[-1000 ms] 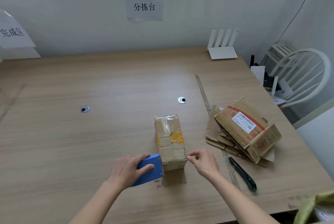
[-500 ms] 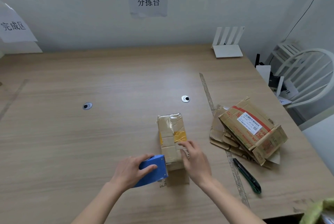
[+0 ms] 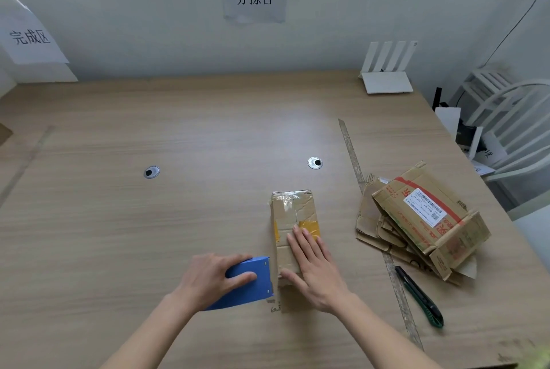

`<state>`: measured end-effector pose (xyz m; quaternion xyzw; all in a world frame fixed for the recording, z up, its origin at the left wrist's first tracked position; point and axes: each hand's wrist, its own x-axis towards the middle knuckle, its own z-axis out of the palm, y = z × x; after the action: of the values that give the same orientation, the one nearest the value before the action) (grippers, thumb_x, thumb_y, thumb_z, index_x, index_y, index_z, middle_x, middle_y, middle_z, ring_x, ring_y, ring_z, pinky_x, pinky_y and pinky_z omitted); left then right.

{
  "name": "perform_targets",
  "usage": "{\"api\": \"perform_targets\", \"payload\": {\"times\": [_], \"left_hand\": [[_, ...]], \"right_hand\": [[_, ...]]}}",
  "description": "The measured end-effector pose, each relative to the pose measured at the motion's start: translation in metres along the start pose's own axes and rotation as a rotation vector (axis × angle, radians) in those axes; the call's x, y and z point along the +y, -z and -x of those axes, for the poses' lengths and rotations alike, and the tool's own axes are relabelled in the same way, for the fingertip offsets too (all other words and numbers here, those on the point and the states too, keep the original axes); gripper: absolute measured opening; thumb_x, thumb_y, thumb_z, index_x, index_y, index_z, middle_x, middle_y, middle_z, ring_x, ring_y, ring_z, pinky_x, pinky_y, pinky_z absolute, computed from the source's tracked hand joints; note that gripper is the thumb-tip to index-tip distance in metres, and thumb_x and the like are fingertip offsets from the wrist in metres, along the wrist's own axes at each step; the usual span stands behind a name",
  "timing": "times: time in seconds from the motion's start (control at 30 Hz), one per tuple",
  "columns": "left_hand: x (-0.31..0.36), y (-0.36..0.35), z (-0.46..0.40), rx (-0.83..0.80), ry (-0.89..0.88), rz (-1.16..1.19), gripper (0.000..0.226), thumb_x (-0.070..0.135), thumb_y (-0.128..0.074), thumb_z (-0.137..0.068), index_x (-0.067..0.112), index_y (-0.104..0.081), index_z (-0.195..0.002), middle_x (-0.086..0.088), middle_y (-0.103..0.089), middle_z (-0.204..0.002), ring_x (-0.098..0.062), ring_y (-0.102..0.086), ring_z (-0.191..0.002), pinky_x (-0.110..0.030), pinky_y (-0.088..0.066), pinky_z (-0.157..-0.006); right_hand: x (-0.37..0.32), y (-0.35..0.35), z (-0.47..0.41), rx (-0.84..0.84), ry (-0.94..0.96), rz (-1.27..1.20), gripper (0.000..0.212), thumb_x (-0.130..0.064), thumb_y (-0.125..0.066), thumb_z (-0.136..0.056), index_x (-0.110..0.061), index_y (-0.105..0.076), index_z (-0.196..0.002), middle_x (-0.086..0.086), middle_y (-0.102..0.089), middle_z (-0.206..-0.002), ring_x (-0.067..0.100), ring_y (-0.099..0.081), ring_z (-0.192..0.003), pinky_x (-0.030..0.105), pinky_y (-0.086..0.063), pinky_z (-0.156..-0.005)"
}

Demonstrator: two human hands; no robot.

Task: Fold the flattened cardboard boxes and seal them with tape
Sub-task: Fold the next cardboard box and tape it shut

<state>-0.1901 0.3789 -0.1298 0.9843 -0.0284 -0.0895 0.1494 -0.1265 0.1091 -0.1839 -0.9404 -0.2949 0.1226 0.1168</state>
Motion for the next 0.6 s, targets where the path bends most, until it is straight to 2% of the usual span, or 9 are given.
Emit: {"api": "perform_targets", "payload": {"times": [0.1, 0.23, 0.37, 0.43, 0.6], "left_hand": [[-0.005, 0.002, 0.0, -0.003, -0.014, -0.047, 0.073, 0.087, -0.02, -0.073, 0.056, -0.053, -0.13, 0.02, -0.071, -0.103, -0.009, -0.063, -0.082, -0.026, -0.042, -0.066], [-0.001, -0.001, -0.004, 0.026, -0.088, -0.138, 0.072, 0.084, -0.02, -0.075, 0.053, -0.055, -0.129, 0.012, -0.073, -0.092, -0.014, -0.064, -0.076, -0.025, -0.028, -0.052], [-0.009, -0.015, -0.001, 0.151, -0.128, -0.184, 0.059, 0.082, -0.03, -0.08, 0.051, -0.064, -0.118, 0.016, -0.071, -0.073, -0.01, -0.061, -0.057, -0.02, -0.018, -0.043], [-0.007, -0.016, 0.001, 0.163, -0.119, -0.183, 0.053, 0.081, -0.035, -0.081, 0.052, -0.066, -0.112, 0.018, -0.067, -0.064, -0.006, -0.056, -0.048, -0.018, -0.014, -0.041], [-0.013, -0.016, 0.009, 0.188, -0.115, -0.135, 0.048, 0.08, -0.041, -0.081, 0.054, -0.063, -0.116, 0.019, -0.066, -0.063, -0.006, -0.053, -0.047, -0.017, -0.018, -0.042]], "right_hand": [[-0.001, 0.001, 0.001, 0.003, -0.005, 0.002, 0.085, -0.08, -0.006, -0.093, -0.03, 0.012, -0.16, -0.013, 0.027, -0.164, 0.006, 0.03, -0.149, 0.035, 0.016, -0.122], [-0.001, 0.002, -0.001, -0.014, -0.02, 0.009, 0.082, -0.075, -0.019, -0.099, -0.031, 0.015, -0.159, -0.014, 0.031, -0.162, 0.005, 0.032, -0.148, 0.033, 0.019, -0.121], [-0.004, 0.003, -0.001, -0.02, -0.019, 0.01, 0.082, -0.074, -0.021, -0.1, -0.032, 0.017, -0.159, -0.015, 0.033, -0.161, 0.004, 0.035, -0.146, 0.033, 0.02, -0.121], [-0.002, 0.003, 0.001, -0.016, -0.018, 0.005, 0.082, -0.073, -0.022, -0.1, -0.032, 0.017, -0.159, -0.015, 0.033, -0.161, 0.004, 0.035, -0.146, 0.033, 0.02, -0.121], [-0.002, 0.002, 0.0, -0.004, -0.017, 0.0, 0.082, -0.073, -0.024, -0.1, -0.03, 0.011, -0.161, -0.014, 0.027, -0.164, 0.006, 0.03, -0.149, 0.032, 0.02, -0.121]]}}
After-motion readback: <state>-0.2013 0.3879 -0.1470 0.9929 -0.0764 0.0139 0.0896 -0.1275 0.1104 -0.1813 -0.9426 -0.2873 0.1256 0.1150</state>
